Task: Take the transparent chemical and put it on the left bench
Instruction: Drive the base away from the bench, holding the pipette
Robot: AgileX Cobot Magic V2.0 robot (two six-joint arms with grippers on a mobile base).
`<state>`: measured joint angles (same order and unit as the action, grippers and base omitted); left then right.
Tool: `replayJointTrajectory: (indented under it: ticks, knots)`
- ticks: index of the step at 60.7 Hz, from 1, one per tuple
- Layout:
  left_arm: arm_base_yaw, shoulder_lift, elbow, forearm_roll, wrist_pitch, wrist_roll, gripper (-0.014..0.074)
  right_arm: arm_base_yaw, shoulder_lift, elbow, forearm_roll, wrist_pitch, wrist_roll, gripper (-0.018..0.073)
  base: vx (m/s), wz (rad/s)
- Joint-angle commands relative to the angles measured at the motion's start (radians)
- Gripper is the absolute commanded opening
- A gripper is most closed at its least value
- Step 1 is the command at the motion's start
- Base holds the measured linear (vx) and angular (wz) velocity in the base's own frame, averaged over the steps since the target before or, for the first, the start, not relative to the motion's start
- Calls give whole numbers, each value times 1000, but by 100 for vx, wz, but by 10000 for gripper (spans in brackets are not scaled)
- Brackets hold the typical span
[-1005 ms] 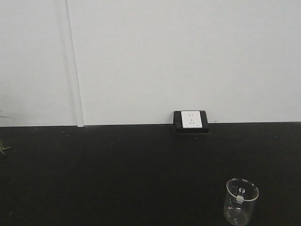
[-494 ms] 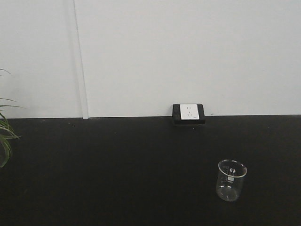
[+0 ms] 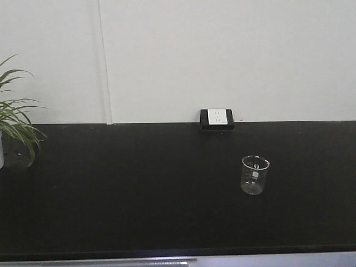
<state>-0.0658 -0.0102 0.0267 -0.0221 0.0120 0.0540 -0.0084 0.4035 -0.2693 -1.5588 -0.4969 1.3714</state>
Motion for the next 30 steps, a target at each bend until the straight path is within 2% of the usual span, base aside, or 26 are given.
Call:
replayJointTrajectory:
  ticks: [1, 30]
  knots:
    - [-2, -19, 16, -1, -78, -8, -3, -5, 6, -30, 35, 8, -6, -3, -37, 2]
    - [-2, -19, 16, -1, -78, -8, -3, -5, 6, -30, 35, 7, -6, -3, -36, 4]
